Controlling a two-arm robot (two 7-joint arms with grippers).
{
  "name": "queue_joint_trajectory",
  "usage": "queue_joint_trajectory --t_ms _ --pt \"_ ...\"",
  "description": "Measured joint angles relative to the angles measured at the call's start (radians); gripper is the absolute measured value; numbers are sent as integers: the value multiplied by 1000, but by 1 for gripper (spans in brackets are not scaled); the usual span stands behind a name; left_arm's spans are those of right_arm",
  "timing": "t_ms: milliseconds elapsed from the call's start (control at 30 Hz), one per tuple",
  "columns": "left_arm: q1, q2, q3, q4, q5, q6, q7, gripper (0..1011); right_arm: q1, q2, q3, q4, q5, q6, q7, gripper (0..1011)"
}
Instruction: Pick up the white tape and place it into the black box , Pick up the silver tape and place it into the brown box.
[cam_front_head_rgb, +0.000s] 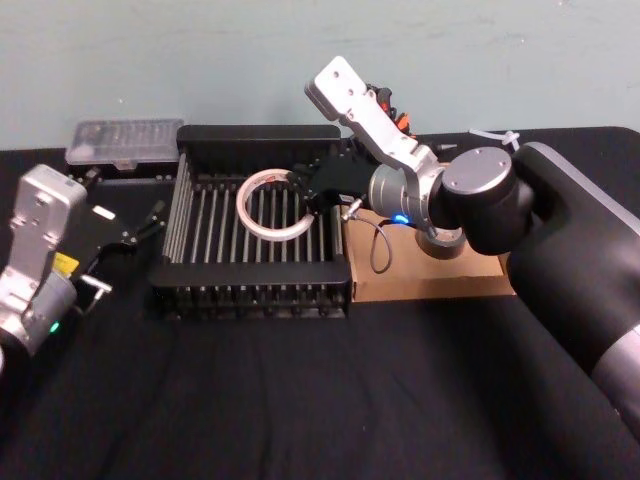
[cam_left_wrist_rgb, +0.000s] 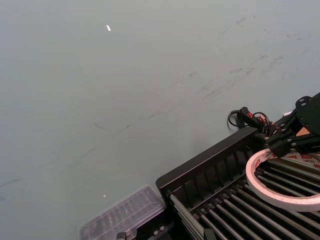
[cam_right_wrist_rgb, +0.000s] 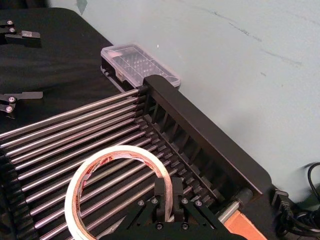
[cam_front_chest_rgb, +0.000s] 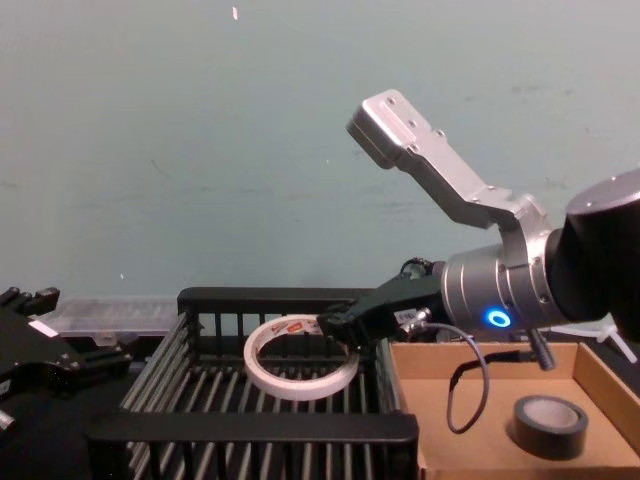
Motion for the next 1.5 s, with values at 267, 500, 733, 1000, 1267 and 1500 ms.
queue_joint_trajectory --t_ms 267,500,733,1000,1267,1500 --pt "0 0 0 0 0 0 0 1001 -1 1 1 0 3 0 1 188" --pt "0 0 0 0 0 0 0 1001 -1 1 1 -1 4 0 1 390" --pt "0 0 0 0 0 0 0 1001 -1 1 1 -2 5 1 2 616" --pt "0 0 0 0 0 0 0 1001 -1 1 1 -2 6 1 2 839" --pt "0 0 0 0 0 0 0 1001 -34 29 17 -73 12 9 9 1002" --pt "0 0 0 0 0 0 0 1001 -89 78 46 -187 22 31 0 1002"
